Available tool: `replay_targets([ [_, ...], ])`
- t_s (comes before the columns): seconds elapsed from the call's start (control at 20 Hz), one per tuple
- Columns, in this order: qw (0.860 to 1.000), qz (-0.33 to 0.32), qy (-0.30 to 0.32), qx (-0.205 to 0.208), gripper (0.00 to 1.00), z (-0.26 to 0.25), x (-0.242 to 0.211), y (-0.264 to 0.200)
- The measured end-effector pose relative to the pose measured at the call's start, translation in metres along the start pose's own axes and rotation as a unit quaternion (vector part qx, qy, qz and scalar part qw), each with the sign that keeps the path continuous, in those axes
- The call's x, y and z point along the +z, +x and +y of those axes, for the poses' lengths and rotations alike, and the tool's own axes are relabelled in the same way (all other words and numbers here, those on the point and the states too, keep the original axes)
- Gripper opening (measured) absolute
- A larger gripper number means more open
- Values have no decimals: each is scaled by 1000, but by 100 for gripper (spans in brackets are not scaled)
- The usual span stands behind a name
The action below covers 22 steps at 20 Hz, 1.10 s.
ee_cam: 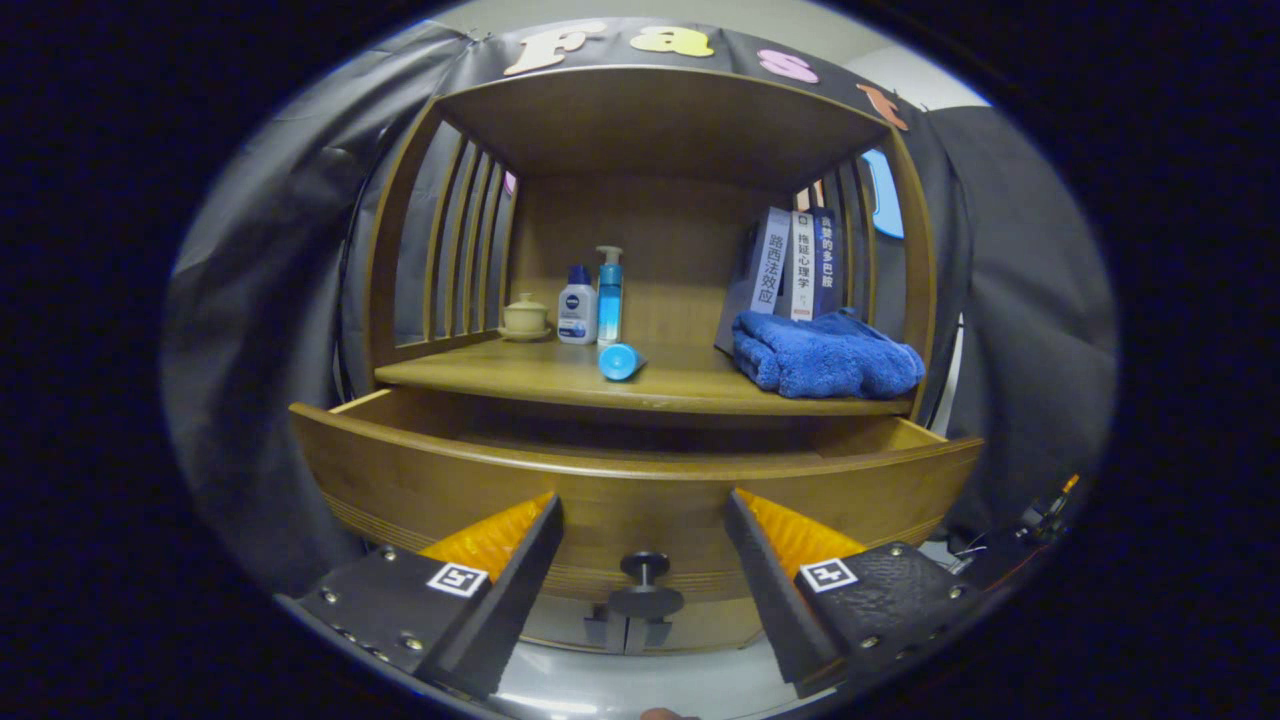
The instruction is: Pull open the drawer, take out the items inside it, and place them on the countertop above the cabinet.
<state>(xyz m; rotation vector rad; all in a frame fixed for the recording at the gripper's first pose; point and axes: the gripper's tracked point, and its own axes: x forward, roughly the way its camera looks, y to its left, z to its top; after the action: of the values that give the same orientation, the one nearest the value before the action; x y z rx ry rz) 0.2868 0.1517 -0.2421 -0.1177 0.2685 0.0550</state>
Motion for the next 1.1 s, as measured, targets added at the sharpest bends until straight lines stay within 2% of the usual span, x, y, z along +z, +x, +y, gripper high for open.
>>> replay_targets([
  [0.3,1000,4,7,-8,98,1,9,30],
  [1.1,1000,7,9,-9,98,5,4,30],
])
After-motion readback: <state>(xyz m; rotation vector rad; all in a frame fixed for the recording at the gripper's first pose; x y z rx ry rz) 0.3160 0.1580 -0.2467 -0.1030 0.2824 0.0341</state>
